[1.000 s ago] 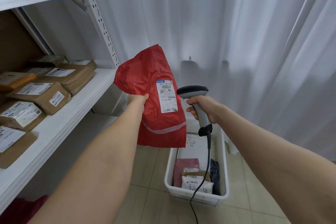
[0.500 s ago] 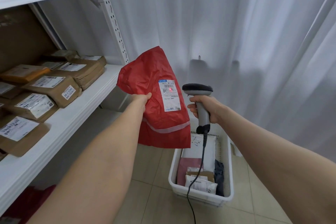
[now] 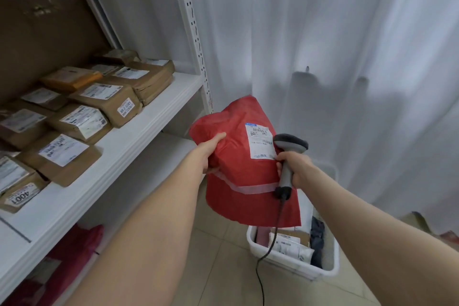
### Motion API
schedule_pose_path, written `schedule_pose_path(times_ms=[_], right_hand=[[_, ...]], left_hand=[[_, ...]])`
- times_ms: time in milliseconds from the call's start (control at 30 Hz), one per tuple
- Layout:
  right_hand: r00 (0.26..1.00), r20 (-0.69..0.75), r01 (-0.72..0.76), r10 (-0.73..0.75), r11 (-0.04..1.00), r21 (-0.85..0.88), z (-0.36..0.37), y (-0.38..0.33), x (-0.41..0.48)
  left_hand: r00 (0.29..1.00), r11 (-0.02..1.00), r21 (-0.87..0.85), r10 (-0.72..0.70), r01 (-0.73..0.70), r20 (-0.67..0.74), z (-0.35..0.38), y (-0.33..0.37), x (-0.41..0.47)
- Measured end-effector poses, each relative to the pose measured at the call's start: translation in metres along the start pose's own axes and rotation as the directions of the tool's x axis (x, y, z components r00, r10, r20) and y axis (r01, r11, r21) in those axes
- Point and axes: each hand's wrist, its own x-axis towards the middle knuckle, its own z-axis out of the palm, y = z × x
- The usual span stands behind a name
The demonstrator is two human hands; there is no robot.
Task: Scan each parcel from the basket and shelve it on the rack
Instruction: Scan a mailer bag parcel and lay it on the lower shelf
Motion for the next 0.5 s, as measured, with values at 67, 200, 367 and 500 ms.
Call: schedule_pose_path(times_ms=[67, 200, 367, 500], right_hand=[[0.999, -0.051, 0.001, -0.001, 1.0, 0.003, 0.008, 0.007, 0.006], [0.996, -0.092, -0.002, 0.004, 1.0, 0.015, 0.023, 0.022, 0.017], [0.996, -0.085, -0.02, 0.018, 0.999, -0.027, 0.043, 0.047, 0.031], [0.998, -0.038, -0.05, 0.047, 0.997, -0.061, 0.057, 0.07, 0.043]], left_hand=[[0.998, 0.999, -0.048, -0.027, 0.024, -0.061, -0.01, -0.013, 0.008], [0.984, 0.99, -0.139, -0.045, 0.021, -0.171, -0.033, -0.042, 0.025], [0.998, 0.998, -0.024, -0.064, 0.064, 0.029, -0.052, -0.079, 0.028], [0.998, 0.998, -0.056, -0.027, 0.024, -0.056, -0.064, -0.11, 0.033]])
